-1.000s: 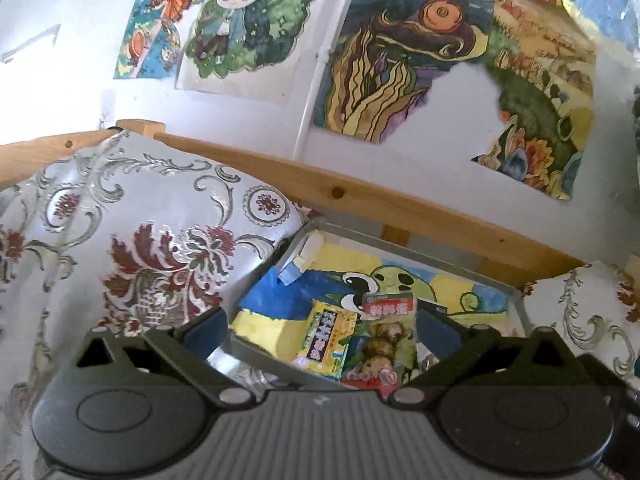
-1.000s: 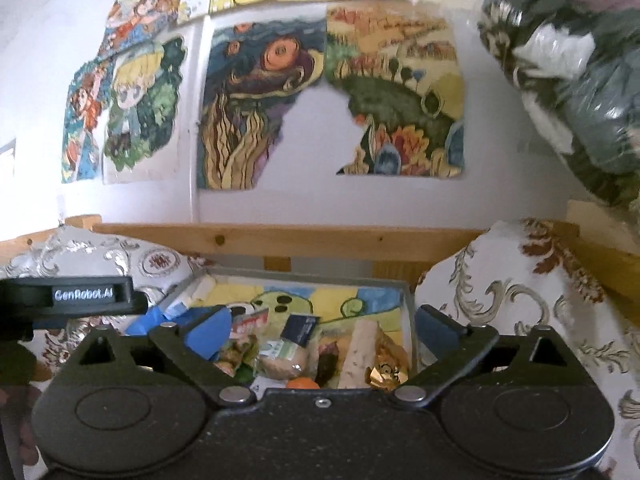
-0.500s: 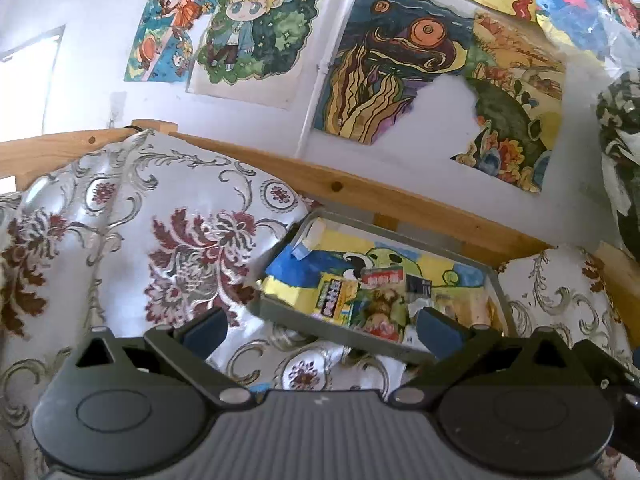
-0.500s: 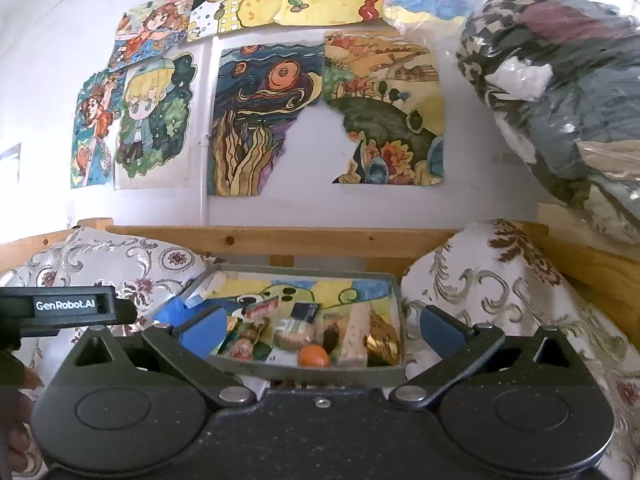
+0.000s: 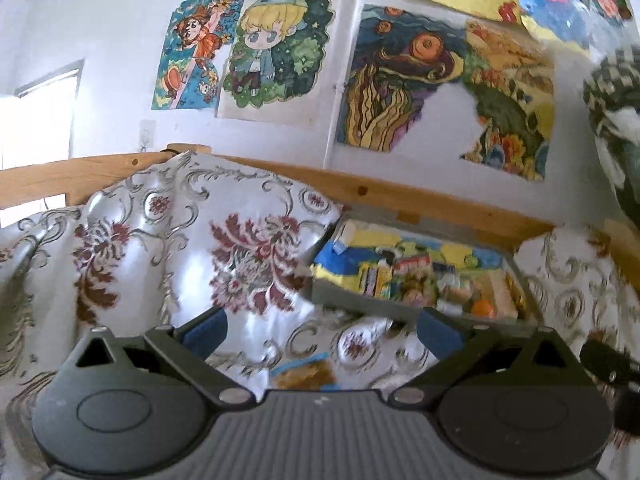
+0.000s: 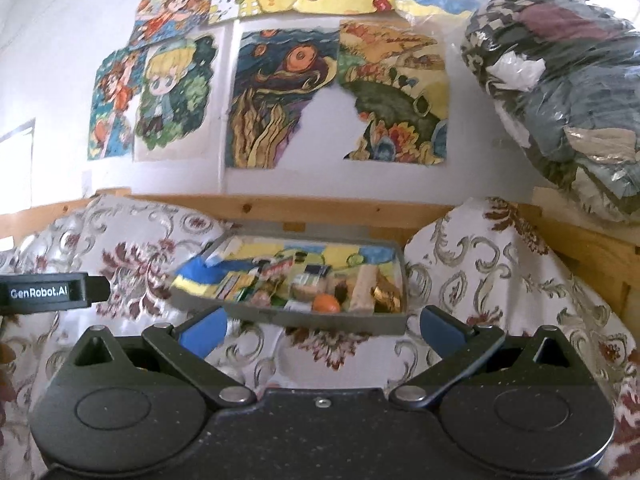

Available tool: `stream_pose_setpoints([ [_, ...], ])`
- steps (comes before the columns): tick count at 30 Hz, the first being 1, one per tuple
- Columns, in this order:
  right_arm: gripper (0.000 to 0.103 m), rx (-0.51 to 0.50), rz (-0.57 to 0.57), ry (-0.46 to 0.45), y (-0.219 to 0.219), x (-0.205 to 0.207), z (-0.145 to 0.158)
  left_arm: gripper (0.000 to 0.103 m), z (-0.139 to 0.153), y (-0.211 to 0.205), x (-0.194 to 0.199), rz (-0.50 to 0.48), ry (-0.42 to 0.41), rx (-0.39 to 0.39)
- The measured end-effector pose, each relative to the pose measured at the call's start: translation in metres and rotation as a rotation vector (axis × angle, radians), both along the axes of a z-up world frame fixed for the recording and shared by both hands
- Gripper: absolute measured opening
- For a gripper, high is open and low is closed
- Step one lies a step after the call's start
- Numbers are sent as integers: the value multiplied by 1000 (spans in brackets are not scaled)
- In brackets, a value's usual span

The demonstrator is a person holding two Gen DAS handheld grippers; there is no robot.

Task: Organize snacks
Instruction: 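Withdraw both tools from the tray back over the remaining snacks, then lower left tool toward the brown clipped snack bag while right tool approaches the sausage pack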

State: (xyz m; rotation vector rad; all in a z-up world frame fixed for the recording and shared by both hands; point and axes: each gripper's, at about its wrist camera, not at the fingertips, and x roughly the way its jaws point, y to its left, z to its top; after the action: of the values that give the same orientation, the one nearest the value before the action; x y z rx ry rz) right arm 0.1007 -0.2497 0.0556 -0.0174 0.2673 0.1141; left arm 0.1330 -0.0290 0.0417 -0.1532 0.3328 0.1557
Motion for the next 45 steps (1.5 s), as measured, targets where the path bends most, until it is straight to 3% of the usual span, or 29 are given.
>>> stream_pose_setpoints([
  [13,102,-46,31,153,15,-28,-29,103,-36,6,-31,-64,114,40],
  [26,102,-51,38,274,24,-18,-50,103,-60,10,-35,-59,214,45],
  [45,102,-60,48,308,28,-8,-59,103,-66,15,-29,-41,275,28],
])
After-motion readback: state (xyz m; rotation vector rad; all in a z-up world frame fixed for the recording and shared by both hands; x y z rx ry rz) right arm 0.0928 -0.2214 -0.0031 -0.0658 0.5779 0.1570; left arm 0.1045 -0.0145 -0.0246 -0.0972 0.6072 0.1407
